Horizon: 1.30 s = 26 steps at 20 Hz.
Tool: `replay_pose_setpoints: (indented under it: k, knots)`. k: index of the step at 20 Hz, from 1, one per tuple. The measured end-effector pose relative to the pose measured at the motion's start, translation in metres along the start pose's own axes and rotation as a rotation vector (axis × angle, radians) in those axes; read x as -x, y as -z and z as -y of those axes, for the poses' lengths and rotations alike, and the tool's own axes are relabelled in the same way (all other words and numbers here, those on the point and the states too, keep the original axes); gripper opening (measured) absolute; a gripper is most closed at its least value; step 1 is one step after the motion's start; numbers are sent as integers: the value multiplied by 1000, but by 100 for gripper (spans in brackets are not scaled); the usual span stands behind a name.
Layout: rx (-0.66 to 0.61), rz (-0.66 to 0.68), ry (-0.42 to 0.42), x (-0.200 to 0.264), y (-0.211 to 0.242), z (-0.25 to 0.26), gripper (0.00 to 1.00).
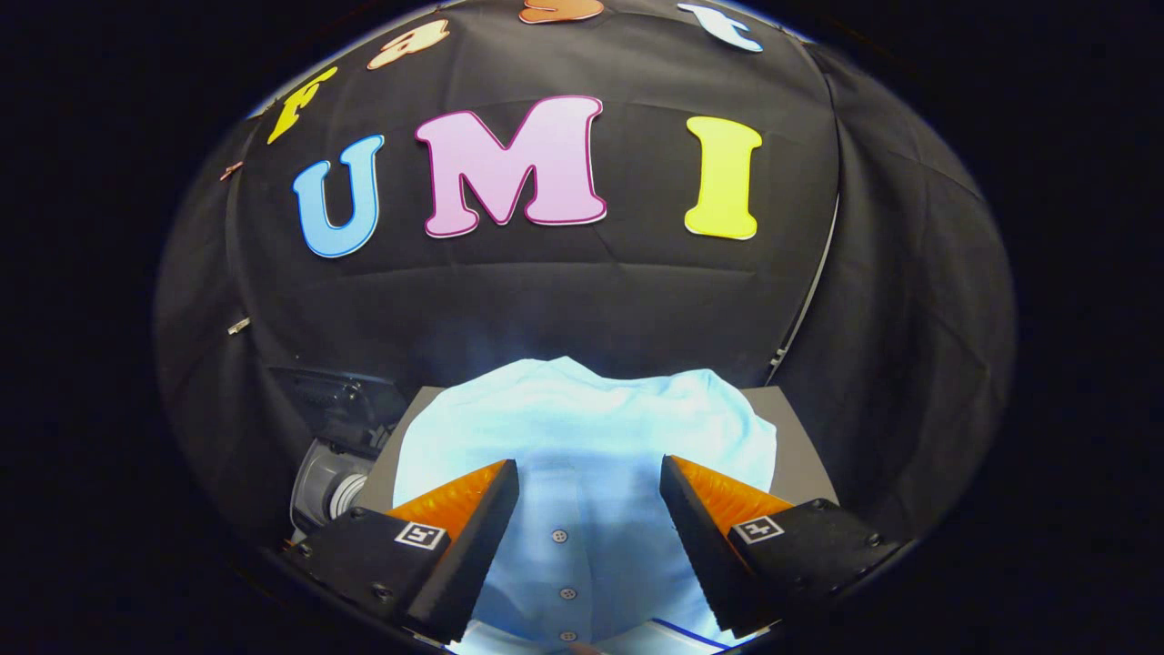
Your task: Put the clothes into the washing machine and then close the washing machine lid.
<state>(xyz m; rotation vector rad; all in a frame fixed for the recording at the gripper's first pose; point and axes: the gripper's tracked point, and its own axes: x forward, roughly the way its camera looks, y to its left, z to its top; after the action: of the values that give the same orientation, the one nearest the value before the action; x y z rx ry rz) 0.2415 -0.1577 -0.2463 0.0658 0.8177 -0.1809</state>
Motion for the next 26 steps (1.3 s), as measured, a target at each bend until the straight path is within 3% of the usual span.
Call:
replay_pose_setpoints:
  k: [6,11,14,16,20,21,22,26]
  knots:
    - [-55,-118,2,-21,29,5,98]
    - [-58,-117,28,-23,28,9,96]
    - [-46,-142,9,-24,31,8,96]
    - [-37,-147,-19,-24,30,3,90]
    - [-67,-141,-38,-22,28,4,21]
    - [-78,-127,-36,-26,29,3,22]
    - [-77,-130,-36,-23,27,3,6]
    - [-53,-113,-15,-16,26,6,5]
